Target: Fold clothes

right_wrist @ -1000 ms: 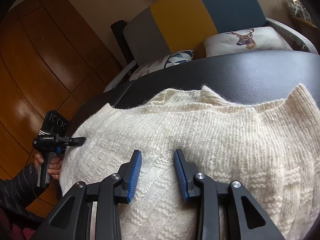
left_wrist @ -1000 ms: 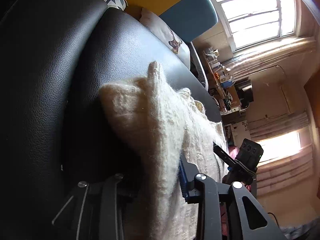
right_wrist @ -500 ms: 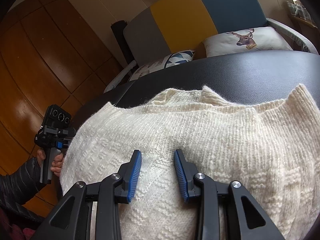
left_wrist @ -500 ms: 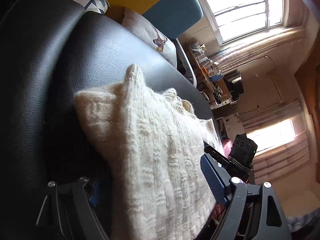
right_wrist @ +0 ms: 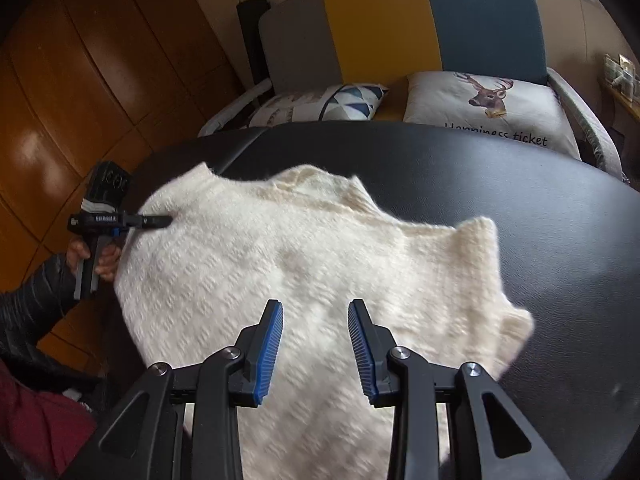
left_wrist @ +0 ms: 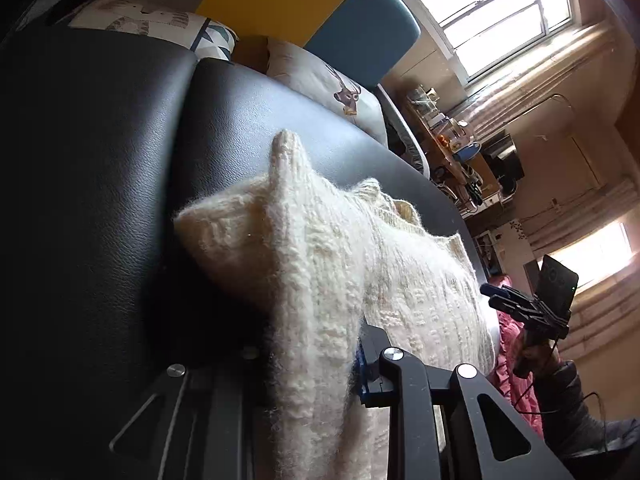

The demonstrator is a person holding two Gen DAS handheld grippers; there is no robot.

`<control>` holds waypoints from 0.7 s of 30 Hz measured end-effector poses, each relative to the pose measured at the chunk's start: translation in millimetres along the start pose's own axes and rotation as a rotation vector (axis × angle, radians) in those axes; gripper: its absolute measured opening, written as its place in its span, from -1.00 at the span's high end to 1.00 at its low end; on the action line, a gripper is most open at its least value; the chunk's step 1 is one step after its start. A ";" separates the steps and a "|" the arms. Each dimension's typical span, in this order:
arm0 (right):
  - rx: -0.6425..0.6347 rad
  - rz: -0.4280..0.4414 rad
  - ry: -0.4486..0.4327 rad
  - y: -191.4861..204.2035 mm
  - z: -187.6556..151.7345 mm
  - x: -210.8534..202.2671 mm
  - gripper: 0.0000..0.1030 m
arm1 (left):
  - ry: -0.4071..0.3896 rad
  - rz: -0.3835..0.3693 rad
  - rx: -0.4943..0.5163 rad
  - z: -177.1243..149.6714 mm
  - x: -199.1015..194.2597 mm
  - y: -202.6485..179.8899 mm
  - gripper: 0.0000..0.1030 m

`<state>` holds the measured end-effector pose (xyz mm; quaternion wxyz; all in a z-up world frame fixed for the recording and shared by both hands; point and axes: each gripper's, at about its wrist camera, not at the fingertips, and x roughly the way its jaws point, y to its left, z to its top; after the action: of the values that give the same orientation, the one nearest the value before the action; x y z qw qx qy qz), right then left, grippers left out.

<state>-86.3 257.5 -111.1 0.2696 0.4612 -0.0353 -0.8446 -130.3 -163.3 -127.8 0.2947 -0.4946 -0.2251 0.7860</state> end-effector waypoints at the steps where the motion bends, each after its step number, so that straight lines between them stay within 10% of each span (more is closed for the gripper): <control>1: -0.007 -0.004 0.030 -4.1 -2.5 -1.6 0.33 | 0.000 0.013 0.000 2.0 -2.0 1.0 0.52; 15: -0.139 -0.108 0.235 -13.4 -20.9 22.9 0.30 | -0.002 0.055 0.004 8.8 -19.5 -2.0 0.52; 21: -0.054 -0.120 0.191 -15.4 -27.2 30.9 0.25 | -0.119 -0.132 -0.118 -0.6 -40.8 -6.7 0.54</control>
<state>-84.3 260.7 -154.9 0.2328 0.5335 0.0409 -0.8121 -114.4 -186.4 -97.4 0.3025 -0.4474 -0.3203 0.7783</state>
